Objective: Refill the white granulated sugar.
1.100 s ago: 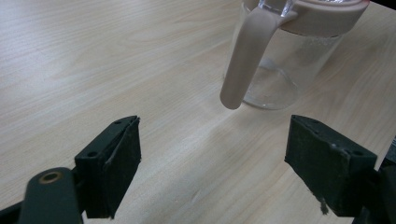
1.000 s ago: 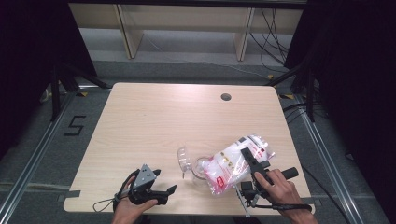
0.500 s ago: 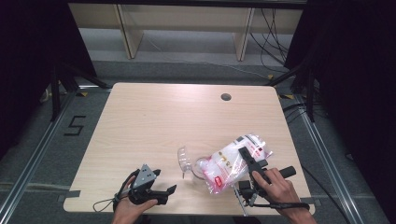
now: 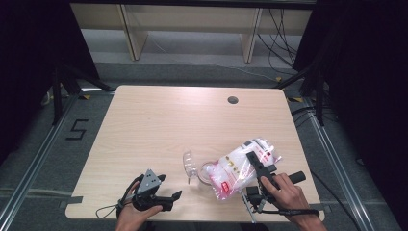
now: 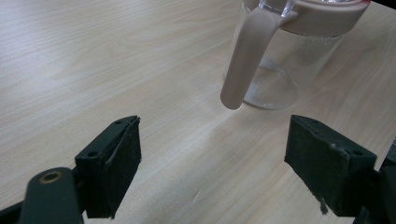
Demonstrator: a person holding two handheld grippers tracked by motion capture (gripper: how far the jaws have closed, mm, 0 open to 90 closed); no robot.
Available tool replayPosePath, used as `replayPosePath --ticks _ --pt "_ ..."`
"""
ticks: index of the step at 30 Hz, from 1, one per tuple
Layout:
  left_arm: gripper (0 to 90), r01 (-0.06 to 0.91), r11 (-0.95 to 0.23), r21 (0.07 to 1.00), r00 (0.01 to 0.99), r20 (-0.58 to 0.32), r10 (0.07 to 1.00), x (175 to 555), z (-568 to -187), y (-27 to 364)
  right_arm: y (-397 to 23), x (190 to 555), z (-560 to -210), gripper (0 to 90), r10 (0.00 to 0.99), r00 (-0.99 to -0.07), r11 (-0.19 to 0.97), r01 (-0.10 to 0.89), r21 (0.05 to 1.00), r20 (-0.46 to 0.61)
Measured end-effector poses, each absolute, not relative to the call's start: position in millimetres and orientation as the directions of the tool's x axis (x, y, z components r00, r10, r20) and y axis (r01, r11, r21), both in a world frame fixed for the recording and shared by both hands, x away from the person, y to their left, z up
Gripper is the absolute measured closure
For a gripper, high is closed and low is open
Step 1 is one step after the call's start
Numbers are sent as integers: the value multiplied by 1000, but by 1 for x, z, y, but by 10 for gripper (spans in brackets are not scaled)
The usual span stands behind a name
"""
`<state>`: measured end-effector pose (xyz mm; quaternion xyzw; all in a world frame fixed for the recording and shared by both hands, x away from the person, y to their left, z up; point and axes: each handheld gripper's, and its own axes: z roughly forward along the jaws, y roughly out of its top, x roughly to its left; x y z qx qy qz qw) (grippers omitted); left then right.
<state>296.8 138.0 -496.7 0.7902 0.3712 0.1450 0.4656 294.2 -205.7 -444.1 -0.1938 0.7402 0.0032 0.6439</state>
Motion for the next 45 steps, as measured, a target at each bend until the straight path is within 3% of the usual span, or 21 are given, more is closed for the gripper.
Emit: replayPosePath --ticks 2,3,12,15,22,35,45 --pt "179 457 -281 844 678 -126 724 297 -497 138 -206 294 -444 580 -283 -106 927 -285 -243 -953" --pt "179 462 -281 841 675 -128 726 297 -497 138 -208 293 -447 580 -237 -110 941 -273 -200 -965" --pt "179 449 -290 845 684 -117 720 297 -497 138 -208 293 -447 581 -244 -110 937 -282 -205 -964" --pt "179 454 -293 842 678 -113 726 297 -496 138 -206 294 -444 581 -285 -95 922 -299 -246 -954" --pt "179 462 -279 842 673 -129 728 296 -497 138 -208 292 -446 581 -244 -112 938 -281 -205 -963" --pt "179 459 -280 843 676 -126 726 296 -497 139 -206 294 -441 583 -302 -94 916 -304 -261 -949" --pt "179 458 -282 843 676 -124 727 296 -496 138 -209 292 -441 583 -283 -97 925 -292 -244 -954"
